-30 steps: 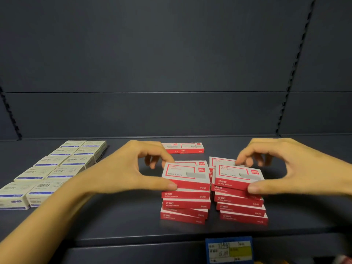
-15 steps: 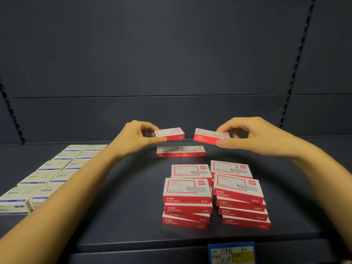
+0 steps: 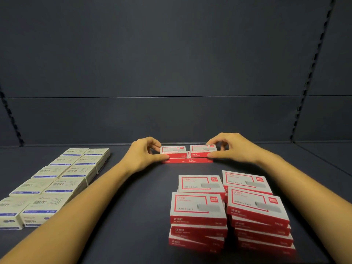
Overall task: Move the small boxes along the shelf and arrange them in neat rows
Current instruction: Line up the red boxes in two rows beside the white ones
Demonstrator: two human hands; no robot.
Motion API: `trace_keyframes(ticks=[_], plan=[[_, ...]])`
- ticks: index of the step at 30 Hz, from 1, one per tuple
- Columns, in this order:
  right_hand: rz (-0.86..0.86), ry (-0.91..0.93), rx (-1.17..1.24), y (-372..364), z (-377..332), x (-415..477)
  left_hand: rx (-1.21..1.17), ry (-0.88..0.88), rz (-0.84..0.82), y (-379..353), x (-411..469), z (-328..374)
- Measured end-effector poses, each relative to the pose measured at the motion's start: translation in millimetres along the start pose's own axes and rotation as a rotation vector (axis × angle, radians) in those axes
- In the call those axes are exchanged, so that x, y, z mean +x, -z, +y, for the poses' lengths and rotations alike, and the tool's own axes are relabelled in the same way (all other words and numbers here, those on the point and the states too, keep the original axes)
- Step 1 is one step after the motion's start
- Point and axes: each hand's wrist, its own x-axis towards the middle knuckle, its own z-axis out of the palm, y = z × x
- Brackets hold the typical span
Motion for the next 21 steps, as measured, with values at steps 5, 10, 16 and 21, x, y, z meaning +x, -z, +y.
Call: trace_keyframes(ticks=[5, 10, 16, 21], plan=[[0.012, -0.001, 0.044, -9.9, 3.9, 4.7, -0.03, -0.005, -0.006, -2.0, 1.2, -0.9], [0.062, 0.015, 0.048, -15.3, 2.2, 6.4, 0.045, -0.008, -0.002, -2.7, -1.3, 2.9], [0.187, 0.056, 0.103, 1.5, -7.6, -16.0, -0.041, -0.121, 0.085, 12.5, -25.1, 37.1], [0.096, 0.155, 0.293, 37.6, -29.7, -63.2, -0.277, -0.246, -0.326, 34.2, -64.8, 65.0]])
